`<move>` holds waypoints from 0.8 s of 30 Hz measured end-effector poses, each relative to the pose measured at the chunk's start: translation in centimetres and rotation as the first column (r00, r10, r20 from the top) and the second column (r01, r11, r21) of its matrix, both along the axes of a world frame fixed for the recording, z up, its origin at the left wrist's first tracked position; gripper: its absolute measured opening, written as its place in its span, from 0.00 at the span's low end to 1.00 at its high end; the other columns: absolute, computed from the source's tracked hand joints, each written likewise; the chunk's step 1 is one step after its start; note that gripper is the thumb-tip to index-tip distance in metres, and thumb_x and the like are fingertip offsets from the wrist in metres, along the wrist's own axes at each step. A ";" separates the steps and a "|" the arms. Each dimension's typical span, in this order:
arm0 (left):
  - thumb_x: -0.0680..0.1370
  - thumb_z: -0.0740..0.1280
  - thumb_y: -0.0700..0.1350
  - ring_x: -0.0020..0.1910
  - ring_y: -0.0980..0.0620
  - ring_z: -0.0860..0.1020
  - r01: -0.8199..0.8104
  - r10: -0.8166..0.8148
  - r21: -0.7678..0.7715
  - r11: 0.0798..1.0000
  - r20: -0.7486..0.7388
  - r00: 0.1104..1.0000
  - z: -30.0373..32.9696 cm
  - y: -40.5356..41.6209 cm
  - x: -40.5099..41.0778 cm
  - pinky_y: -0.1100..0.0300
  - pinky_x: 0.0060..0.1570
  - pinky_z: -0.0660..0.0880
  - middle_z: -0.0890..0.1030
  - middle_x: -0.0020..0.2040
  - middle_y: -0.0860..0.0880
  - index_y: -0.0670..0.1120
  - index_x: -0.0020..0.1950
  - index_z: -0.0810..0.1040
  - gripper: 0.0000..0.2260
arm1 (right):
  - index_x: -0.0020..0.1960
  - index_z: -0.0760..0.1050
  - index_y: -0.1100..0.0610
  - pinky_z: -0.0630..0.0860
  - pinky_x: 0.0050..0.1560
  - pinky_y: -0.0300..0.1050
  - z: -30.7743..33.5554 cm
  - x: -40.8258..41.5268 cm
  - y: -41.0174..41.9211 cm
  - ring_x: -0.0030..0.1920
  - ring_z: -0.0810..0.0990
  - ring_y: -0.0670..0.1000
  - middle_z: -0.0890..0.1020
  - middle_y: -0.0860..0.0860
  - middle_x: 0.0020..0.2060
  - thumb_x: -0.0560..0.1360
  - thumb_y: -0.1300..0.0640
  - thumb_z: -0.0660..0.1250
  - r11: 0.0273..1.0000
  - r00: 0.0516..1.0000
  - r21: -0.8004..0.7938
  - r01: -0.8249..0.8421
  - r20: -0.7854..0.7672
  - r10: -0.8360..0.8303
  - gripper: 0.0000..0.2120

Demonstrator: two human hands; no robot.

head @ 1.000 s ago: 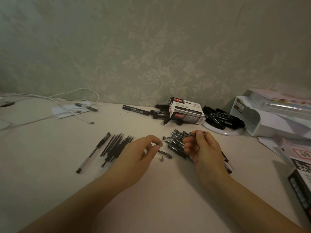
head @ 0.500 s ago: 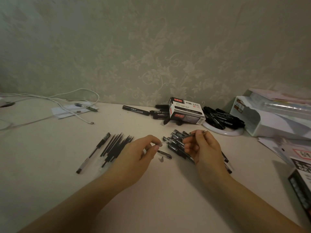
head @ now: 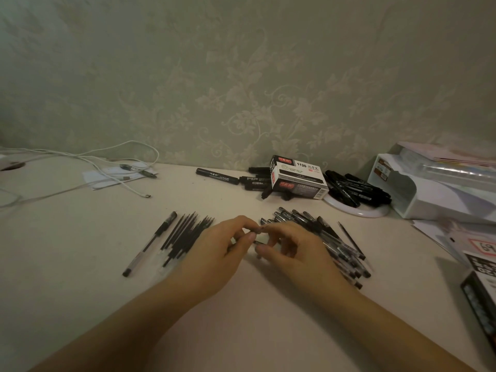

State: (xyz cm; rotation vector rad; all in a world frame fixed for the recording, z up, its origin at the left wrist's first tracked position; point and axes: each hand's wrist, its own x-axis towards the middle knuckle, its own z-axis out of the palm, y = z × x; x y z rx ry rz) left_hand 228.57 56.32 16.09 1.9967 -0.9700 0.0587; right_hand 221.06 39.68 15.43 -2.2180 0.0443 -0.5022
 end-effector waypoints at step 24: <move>0.81 0.62 0.46 0.33 0.68 0.73 0.027 -0.028 0.024 0.999 0.066 0.997 0.4 0.0 -0.6 0.75 0.34 0.67 0.74 0.36 0.57 0.52 0.56 0.78 0.07 | 0.50 0.81 0.57 0.77 0.41 0.33 0.1 0.4 -0.2 0.40 0.83 0.45 0.86 0.55 0.41 0.76 0.63 0.70 0.852 0.998 0.520 -0.056 0.058 0.030 0.04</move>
